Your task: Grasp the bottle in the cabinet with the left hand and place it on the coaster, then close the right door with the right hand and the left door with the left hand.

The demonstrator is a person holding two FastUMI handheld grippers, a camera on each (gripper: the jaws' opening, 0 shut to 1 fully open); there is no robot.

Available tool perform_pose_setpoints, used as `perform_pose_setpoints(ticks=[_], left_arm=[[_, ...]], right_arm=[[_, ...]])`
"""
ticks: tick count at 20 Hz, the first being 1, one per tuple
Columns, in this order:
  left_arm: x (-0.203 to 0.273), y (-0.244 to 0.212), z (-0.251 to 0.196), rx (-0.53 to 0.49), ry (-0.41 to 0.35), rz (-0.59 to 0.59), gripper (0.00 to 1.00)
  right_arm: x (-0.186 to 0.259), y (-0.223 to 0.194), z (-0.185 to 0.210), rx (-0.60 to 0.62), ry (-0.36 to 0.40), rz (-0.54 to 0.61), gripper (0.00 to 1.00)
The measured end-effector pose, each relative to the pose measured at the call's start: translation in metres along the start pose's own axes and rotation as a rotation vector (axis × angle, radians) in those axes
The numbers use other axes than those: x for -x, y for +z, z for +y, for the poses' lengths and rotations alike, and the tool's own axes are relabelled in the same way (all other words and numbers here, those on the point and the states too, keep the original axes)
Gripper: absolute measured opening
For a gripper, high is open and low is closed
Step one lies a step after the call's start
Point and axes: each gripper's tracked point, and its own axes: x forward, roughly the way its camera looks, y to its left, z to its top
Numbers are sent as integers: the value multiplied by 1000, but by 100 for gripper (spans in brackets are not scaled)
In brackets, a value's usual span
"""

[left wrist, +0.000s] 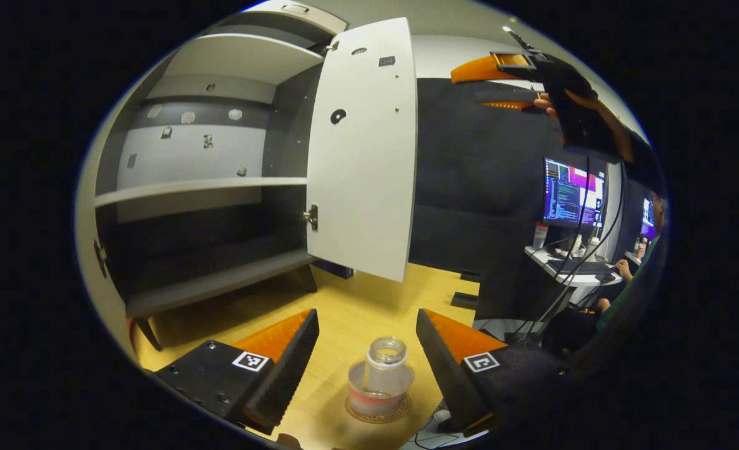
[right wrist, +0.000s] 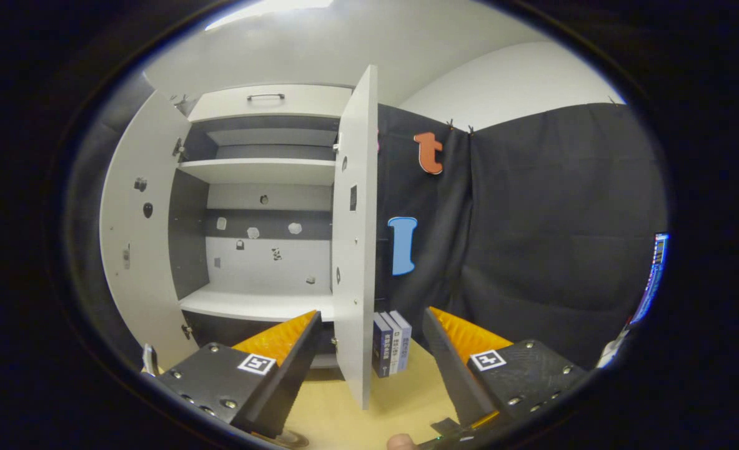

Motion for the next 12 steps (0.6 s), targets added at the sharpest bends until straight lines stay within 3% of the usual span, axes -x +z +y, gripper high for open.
perform_pose_setpoints(ticks=[6,12], left_arm=[[14,64,38,-45,204,-12,97],[21,154,55,-11,376,-126,97]], right_arm=[[-11,-8,-6,-19,28,-4,97],[-33,-13,-15,-48,78,2,97]])
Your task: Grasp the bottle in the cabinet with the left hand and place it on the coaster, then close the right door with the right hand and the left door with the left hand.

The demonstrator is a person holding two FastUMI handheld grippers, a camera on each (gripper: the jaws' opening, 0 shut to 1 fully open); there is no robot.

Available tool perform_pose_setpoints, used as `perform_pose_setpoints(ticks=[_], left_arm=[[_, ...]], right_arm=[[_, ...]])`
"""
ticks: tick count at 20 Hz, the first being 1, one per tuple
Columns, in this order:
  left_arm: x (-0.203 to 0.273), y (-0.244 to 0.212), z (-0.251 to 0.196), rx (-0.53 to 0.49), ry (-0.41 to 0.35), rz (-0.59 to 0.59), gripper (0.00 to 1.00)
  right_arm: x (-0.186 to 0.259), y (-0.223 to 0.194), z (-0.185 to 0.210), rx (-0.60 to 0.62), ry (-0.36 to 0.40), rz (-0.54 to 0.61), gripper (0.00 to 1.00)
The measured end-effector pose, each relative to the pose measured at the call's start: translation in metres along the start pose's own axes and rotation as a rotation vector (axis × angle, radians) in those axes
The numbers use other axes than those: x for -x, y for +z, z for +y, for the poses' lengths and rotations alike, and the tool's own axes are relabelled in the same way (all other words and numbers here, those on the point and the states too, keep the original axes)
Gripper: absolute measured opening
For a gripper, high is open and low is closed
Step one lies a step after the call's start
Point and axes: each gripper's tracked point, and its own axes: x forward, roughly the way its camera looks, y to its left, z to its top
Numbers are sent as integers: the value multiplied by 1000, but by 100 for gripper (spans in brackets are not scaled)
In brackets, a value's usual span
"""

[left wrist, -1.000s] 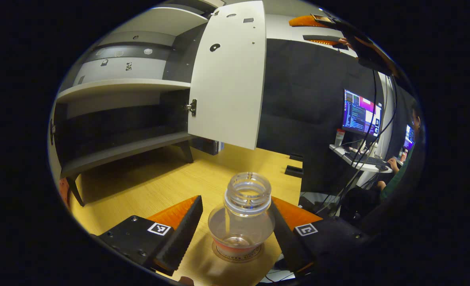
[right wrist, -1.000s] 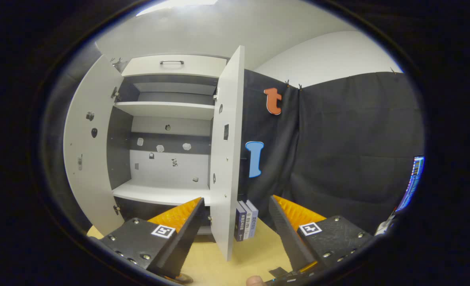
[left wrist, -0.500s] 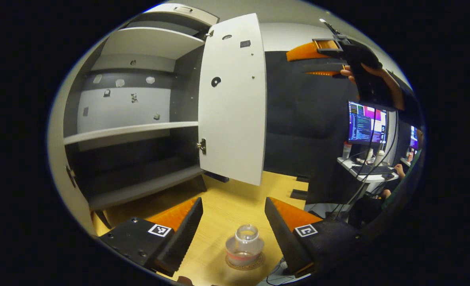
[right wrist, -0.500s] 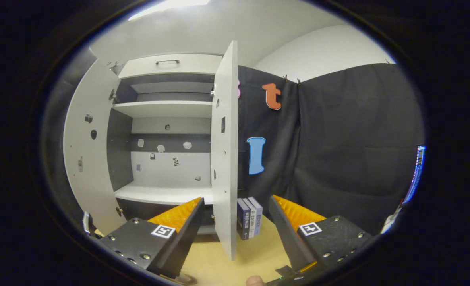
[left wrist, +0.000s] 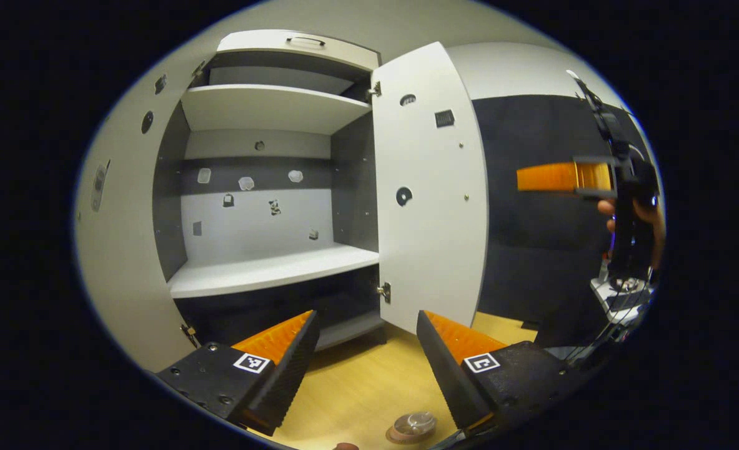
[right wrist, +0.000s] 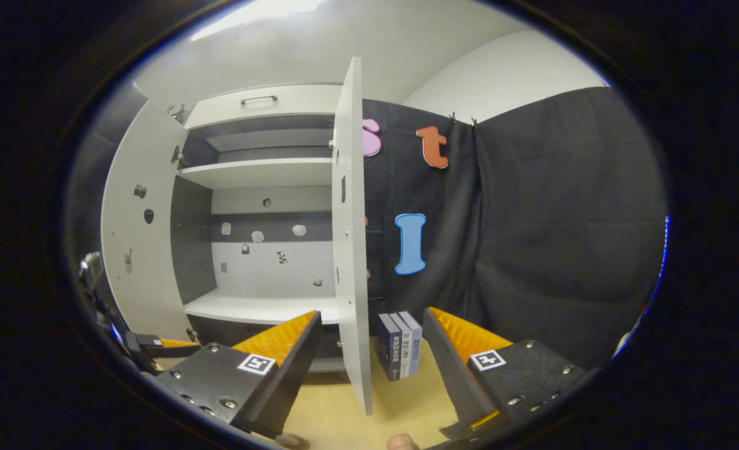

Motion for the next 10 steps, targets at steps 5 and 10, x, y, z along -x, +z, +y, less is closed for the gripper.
perform_pose_setpoints(ticks=[5,10], left_arm=[[5,50,15,-55,135,-12,97],[10,90,0,-68,162,-53,97]], right_arm=[[-19,2,-13,9,22,-1,98],[-35,4,-25,60,31,-9,98]])
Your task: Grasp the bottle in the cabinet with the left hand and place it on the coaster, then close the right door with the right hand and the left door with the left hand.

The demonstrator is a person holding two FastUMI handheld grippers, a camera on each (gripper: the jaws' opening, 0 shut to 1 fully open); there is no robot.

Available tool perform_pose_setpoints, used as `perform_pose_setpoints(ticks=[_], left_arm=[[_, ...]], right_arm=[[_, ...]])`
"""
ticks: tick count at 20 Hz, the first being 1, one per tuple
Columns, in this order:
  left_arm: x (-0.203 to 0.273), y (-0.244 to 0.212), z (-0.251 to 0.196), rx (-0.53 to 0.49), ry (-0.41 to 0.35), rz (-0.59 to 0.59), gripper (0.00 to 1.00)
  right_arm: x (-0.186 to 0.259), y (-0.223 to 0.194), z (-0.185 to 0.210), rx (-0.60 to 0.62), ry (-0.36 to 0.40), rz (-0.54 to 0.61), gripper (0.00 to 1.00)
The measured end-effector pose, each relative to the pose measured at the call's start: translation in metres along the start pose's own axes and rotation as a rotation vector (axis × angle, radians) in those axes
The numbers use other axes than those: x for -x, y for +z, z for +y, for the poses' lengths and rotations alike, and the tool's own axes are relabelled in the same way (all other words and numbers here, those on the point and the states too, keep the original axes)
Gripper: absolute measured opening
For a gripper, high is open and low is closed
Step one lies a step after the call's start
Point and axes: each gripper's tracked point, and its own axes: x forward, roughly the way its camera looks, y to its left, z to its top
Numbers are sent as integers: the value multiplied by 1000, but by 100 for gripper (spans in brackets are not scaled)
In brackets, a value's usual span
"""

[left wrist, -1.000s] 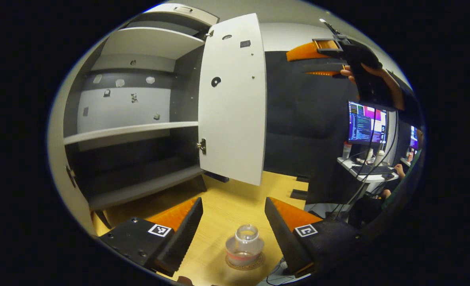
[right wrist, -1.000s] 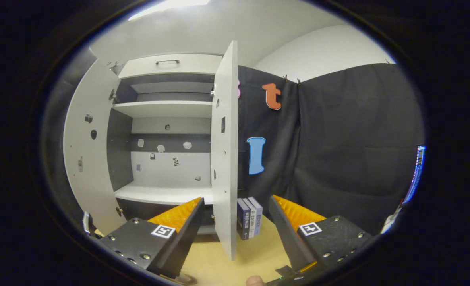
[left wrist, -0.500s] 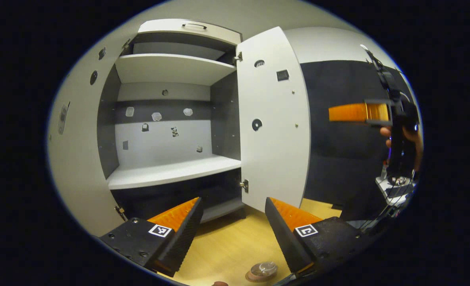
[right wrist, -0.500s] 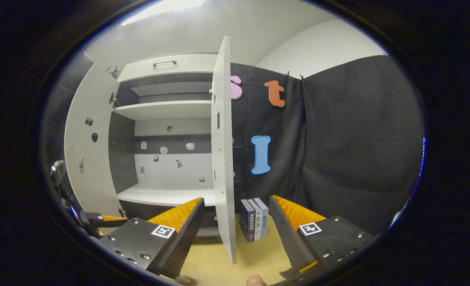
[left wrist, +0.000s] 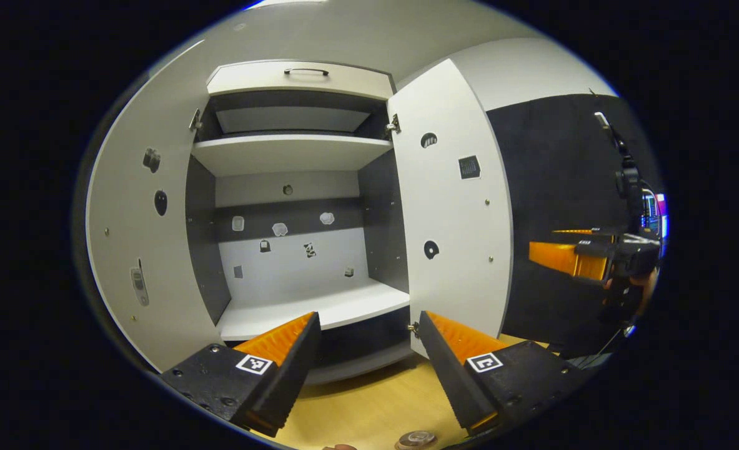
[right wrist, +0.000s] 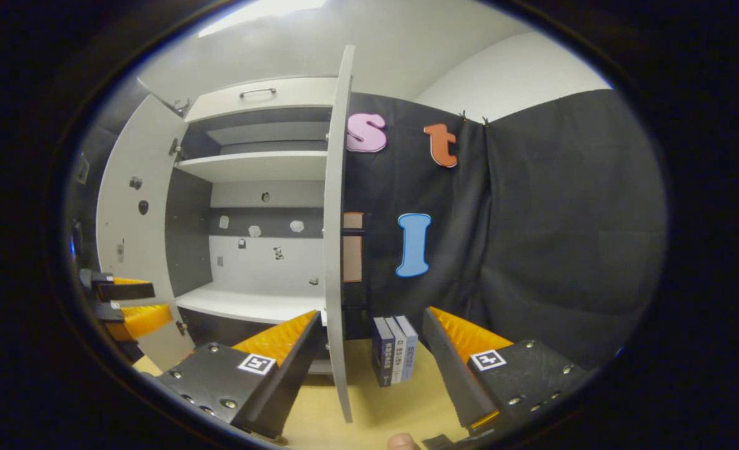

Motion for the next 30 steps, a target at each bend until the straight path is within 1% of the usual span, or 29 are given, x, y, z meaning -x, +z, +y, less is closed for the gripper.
perform_pose_setpoints(ticks=[4,9,13,15,16,17,18,20,22,23,24,27,28,29,30], left_arm=[[9,20,12,24,106,-32,98],[21,16,30,25,179,-15,98],[23,7,39,81,203,2,98],[25,5,44,99,219,3,98],[25,5,45,103,221,0,100],[26,5,47,104,224,0,98],[27,3,48,106,229,4,98],[29,-1,49,112,231,9,98],[31,-2,49,118,231,11,98],[31,-2,49,118,229,13,98],[31,-4,49,117,228,16,98],[34,-7,49,123,231,19,98],[34,-7,47,129,227,18,98],[34,-6,46,134,225,15,98],[33,-6,45,140,223,14,98]], right_arm=[[-9,0,-6,11,-5,-6,98],[-16,0,-11,9,-14,-14,98],[-21,1,-17,20,-38,-19,98],[-25,7,-34,22,-94,-33,98],[-28,9,-40,12,-111,-36,94],[-33,10,-41,-3,-120,-31,100],[-36,10,-42,-21,-124,-24,97],[-44,11,-37,-60,-112,-24,97],[-54,14,-20,-79,-78,-29,97],[-58,15,-22,-71,-93,-33,94],[-58,17,-23,-62,-99,-35,96],[-56,17,-16,-78,-64,-23,95],[-54,19,-11,-81,-51,-23,92],[-53,21,-9,-79,-45,-27,96],[-51,23,-6,-74,-45,-32,96]])
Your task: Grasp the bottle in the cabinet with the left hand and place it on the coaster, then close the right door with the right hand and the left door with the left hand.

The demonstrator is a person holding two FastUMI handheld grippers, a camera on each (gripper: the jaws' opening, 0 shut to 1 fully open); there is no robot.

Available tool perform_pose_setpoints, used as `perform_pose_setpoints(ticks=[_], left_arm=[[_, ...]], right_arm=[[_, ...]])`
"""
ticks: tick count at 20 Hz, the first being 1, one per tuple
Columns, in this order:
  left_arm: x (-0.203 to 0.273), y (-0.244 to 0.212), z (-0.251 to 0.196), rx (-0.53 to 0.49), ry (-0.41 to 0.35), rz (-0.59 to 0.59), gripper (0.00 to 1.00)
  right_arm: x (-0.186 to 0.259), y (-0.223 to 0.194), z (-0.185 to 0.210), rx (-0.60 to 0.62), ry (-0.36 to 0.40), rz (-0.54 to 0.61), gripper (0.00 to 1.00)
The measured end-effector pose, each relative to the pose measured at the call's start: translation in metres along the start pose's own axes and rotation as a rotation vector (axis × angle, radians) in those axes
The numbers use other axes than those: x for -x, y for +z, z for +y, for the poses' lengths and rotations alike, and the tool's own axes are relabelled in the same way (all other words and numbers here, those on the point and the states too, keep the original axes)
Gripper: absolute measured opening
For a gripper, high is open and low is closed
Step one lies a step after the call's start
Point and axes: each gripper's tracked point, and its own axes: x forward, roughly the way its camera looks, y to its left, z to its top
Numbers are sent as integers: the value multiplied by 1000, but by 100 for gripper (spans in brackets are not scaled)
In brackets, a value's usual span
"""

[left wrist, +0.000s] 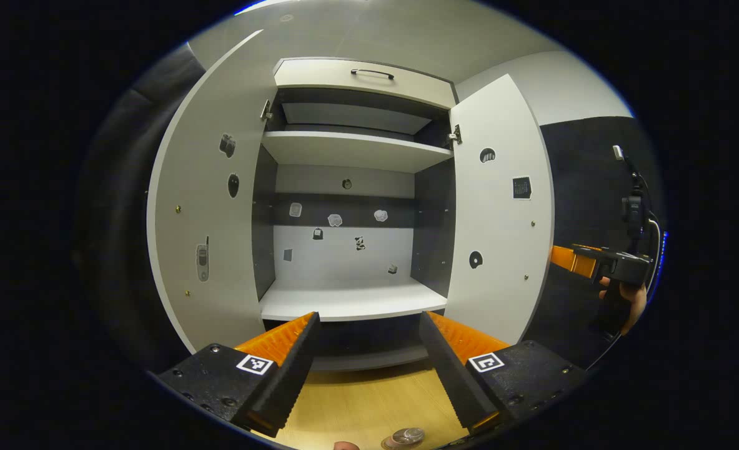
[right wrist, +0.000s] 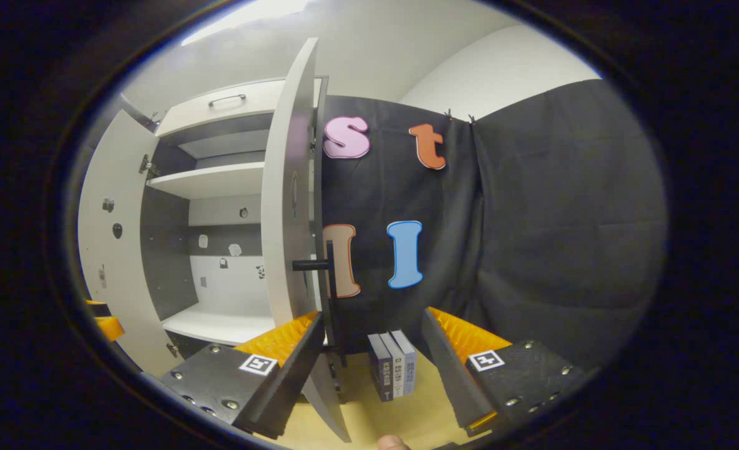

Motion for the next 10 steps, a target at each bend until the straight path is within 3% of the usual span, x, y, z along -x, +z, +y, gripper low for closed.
perform_pose_setpoints(ticks=[2,4,5,10], left_arm=[[-2,-2,-5,10,-12,6,98],[-2,-2,-11,17,-29,11,98],[-2,-1,-13,19,-34,11,97],[-7,-2,-11,20,-31,10,96]], right_arm=[[4,3,6,8,7,-10,92],[6,3,17,2,31,-9,96],[6,1,24,-7,51,-3,92],[6,-1,73,-4,175,18,95]])
